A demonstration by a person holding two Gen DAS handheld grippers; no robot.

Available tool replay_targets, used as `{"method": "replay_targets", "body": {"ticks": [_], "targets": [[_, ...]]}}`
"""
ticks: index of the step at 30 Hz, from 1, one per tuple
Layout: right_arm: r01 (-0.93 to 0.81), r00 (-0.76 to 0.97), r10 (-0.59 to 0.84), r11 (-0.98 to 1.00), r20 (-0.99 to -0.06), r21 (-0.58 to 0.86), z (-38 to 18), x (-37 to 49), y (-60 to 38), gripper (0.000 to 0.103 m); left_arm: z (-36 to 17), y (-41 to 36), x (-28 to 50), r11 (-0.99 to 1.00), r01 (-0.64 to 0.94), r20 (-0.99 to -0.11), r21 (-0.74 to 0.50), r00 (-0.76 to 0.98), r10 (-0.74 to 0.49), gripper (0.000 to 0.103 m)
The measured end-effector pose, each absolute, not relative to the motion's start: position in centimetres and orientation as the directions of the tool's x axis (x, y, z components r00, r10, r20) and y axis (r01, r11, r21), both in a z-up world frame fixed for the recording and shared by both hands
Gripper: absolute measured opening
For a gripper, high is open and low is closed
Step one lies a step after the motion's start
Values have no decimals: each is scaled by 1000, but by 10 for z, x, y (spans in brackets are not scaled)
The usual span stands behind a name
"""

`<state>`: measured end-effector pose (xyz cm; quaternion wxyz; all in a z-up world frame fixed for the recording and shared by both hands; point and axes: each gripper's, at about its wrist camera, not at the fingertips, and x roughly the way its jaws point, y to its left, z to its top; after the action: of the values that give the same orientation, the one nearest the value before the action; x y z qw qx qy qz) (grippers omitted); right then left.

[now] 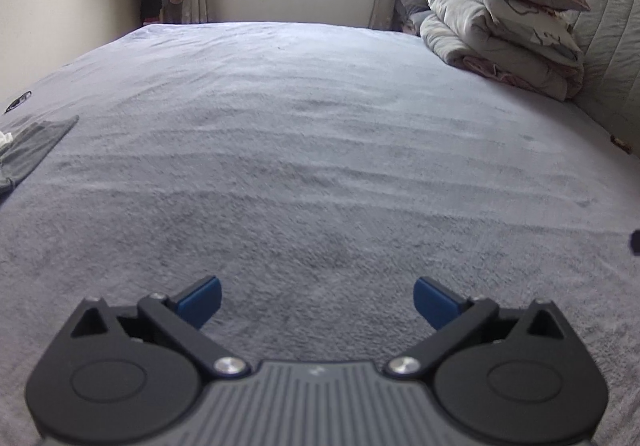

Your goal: Fold clothes

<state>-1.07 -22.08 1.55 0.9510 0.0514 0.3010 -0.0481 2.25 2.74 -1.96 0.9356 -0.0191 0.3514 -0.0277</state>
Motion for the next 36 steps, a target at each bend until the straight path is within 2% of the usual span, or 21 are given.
{"method": "replay_targets", "body": {"ticks": [7,9,11,36], "targets": [[134,796,-81,990,-600,45,-19,6,-205,92,-36,9,31,999,28,-649,-21,760,-35,103],[144,807,-103,989,-582,25,-25,9,-201,99,-37,4,34,1000,22,-632,-10,775,-23,103],[156,813,-117,988,-570,19,-31,11,-199,102,-40,0,35,1000,20,-618,-10,785,-22,103],[135,804,-99,991,-587,18,-50,22,-185,103,-47,-7,35,999,37,-606,0,795,-30,103]]}}
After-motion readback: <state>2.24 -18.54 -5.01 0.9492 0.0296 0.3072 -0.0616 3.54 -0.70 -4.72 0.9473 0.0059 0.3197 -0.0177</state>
